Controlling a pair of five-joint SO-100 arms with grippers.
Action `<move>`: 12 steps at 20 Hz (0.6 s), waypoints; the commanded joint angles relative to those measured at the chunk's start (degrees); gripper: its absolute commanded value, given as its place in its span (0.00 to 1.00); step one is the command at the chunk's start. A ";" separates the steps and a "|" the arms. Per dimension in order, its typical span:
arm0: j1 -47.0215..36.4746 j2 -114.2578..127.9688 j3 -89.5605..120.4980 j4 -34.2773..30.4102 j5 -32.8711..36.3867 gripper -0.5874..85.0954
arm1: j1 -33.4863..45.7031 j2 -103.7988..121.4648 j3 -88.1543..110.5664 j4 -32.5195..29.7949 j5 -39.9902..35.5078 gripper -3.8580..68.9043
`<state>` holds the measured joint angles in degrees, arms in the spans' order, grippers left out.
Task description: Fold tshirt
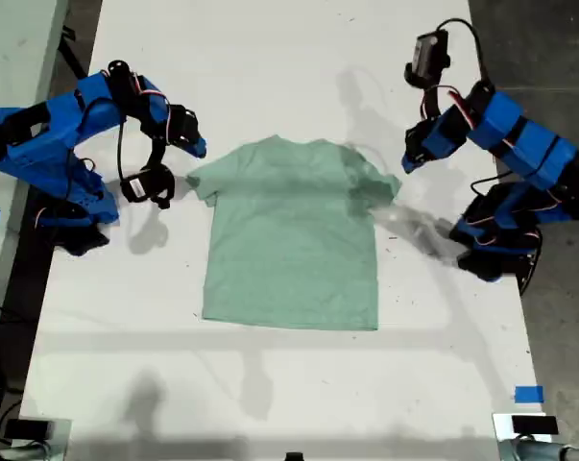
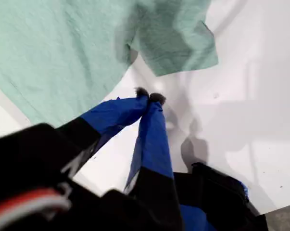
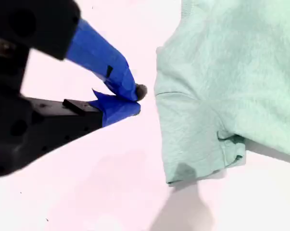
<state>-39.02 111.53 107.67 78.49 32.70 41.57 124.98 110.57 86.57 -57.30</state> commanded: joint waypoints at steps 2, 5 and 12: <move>-0.79 0.97 -2.20 -0.26 0.70 0.01 | 3.60 1.23 -0.62 -2.64 -4.83 0.48; -0.26 0.97 -1.23 -1.49 0.70 0.01 | 5.80 1.58 7.91 -10.63 -6.68 0.50; 0.09 0.70 0.00 -2.72 0.70 0.01 | 12.30 -3.25 27.51 -33.57 -11.78 0.48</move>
<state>-38.94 111.53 108.02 77.08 32.87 51.86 123.31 136.85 58.80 -66.97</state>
